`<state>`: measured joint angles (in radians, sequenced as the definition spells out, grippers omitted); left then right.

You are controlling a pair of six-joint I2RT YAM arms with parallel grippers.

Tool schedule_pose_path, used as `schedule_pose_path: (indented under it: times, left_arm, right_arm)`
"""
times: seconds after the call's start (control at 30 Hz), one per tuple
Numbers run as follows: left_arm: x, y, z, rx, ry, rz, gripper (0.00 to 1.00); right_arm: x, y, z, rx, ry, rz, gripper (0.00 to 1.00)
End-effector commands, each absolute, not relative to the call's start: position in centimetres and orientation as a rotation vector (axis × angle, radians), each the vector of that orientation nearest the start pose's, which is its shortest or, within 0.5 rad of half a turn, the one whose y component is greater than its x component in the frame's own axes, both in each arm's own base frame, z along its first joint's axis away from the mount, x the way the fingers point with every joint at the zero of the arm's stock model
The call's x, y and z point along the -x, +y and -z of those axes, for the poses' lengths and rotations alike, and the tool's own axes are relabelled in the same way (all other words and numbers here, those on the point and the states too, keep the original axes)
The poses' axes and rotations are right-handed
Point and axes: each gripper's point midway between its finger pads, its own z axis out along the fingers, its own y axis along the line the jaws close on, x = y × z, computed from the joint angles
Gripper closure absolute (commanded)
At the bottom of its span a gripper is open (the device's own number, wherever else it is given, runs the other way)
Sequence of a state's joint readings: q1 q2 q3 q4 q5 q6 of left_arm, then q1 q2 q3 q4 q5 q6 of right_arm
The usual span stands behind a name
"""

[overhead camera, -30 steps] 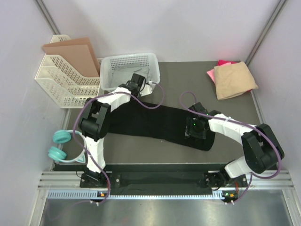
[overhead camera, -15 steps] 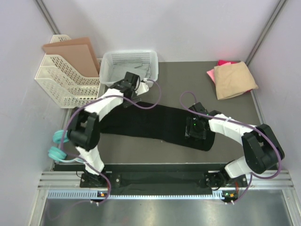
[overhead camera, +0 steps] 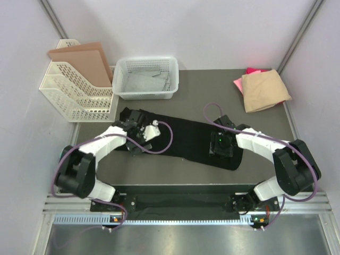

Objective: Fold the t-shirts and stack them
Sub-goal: Fold the other side of the tshirt into a rectangle

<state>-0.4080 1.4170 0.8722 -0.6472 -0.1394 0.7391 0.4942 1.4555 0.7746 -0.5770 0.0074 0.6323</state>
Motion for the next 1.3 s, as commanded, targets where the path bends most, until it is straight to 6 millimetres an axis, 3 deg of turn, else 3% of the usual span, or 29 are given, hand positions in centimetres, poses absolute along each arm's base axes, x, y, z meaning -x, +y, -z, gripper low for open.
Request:
schedule_pose_path:
  times: [0.0, 0.03, 0.17, 0.3, 0.47, 0.63, 0.83, 0.97, 1.0, 1.13, 1.2, 1.27]
  left_arm:
    - [-29.8, -6.9, -4.9, -1.452, 2.362, -0.267, 0.01]
    - [-30.0, -7.0, -4.0, -1.464, 2.391, -0.261, 0.01]
    - [-32.5, -6.7, -3.4, -1.428, 2.427, -0.259, 0.01]
    - [-33.1, -4.1, -2.2, -1.387, 2.507, -0.252, 0.01]
    - [-32.1, -1.2, -2.1, -1.317, 2.569, -0.206, 0.01]
    - [-29.2, -0.9, -2.5, -1.301, 2.598, -0.127, 0.01]
    - [-26.6, -2.8, -6.5, -1.277, 2.569, 0.043, 0.01]
    - [-26.7, -3.8, -11.3, -1.262, 2.485, 0.086, 0.01]
    - [-27.7, -4.5, -13.1, -1.247, 2.430, 0.102, 0.01]
    - [-29.4, -7.4, -16.9, -1.191, 2.307, 0.236, 0.01]
    - [-31.2, -8.6, -17.3, -1.146, 2.271, 0.251, 0.01]
    - [-32.3, -9.6, -16.1, -1.138, 2.297, 0.259, 0.01]
  right_arm:
    - [-22.8, 13.0, -2.1, -0.251, 2.836, -0.155, 0.45]
    - [-23.0, 12.7, -2.1, -0.268, 2.836, -0.148, 0.45]
    - [-23.4, 12.0, -1.8, -0.311, 2.852, -0.141, 0.45]
    - [-24.0, 10.9, -1.0, -0.351, 2.878, -0.117, 0.45]
    - [-24.4, 8.6, -0.4, -0.416, 2.891, -0.074, 0.45]
    - [-24.9, 7.2, -0.3, -0.422, 2.892, -0.014, 0.45]
    - [-26.3, 6.9, -0.1, -0.415, 2.895, 0.016, 0.45]
    - [-27.4, 5.8, -0.3, -0.386, 2.883, 0.118, 0.45]
    - [-28.0, 5.7, -0.6, -0.381, 2.876, 0.129, 0.45]
    - [-29.1, 5.7, -1.3, -0.385, 2.861, 0.129, 0.45]
    - [-29.8, 6.1, -1.8, -0.386, 2.850, 0.105, 0.45]
    - [-30.1, 6.2, -1.9, -0.388, 2.844, 0.096, 0.45]
